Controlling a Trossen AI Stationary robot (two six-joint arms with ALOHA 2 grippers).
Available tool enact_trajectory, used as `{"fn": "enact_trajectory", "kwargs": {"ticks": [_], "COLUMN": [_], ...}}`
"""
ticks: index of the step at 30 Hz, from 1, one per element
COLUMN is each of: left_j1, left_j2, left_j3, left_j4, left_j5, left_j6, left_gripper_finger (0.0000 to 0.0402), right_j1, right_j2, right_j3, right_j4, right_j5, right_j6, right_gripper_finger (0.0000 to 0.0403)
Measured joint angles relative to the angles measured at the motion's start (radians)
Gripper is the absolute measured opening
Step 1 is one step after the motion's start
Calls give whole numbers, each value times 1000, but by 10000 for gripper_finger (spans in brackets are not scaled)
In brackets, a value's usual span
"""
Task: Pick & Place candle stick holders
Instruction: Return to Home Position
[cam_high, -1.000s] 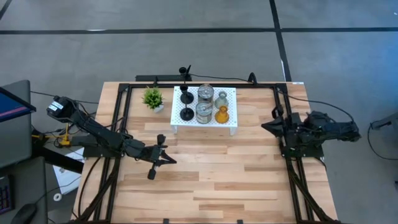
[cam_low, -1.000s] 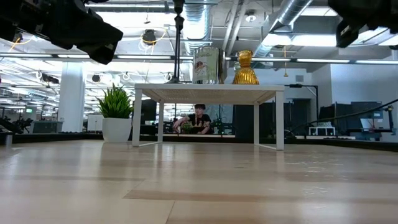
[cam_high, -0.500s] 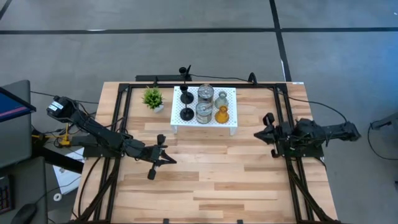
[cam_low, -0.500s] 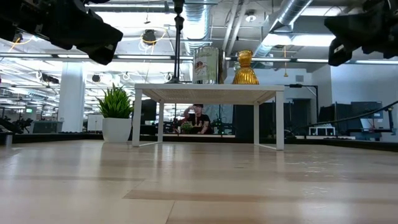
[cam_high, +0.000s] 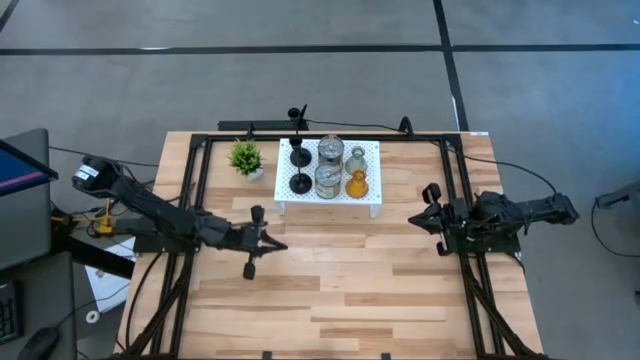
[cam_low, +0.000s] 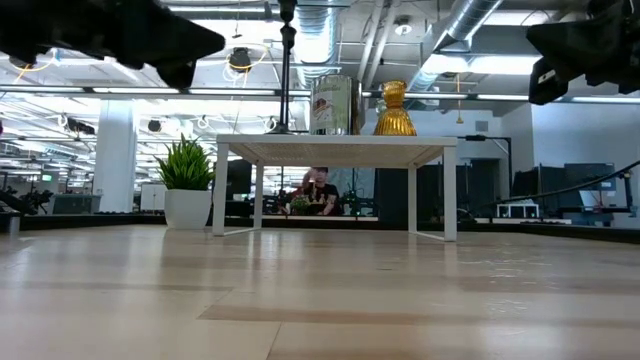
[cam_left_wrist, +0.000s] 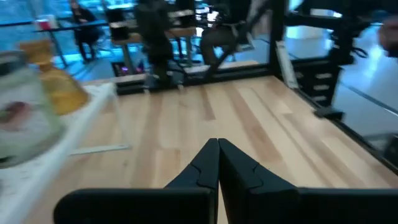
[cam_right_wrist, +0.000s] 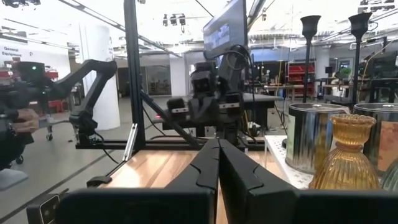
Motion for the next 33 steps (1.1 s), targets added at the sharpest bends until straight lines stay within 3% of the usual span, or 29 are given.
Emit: {"fn": "enact_trajectory", "kwargs": {"ticks": [5,15,23,33], "left_j1": [71,72,72,71], "left_j2": [-125,-512,-660,-732], "left_j3": [0,0,0,-1], "left_j4": [-84,-525,-734,-809], "left_j5": [-1,0,14,51], "left_j6": [2,-8,-16,46], "left_gripper_finger": [4,4,4,4], "right_j1": [0,0,0,0], "right_j2": [0,0,0,0], "right_j3": [0,-1,-1,-1], "right_j4": [-1,-15,-15,-16], "right_j5": [0,1,1,1], "right_j6": [15,26,26,26], "right_gripper_finger": [0,0,0,0]}}
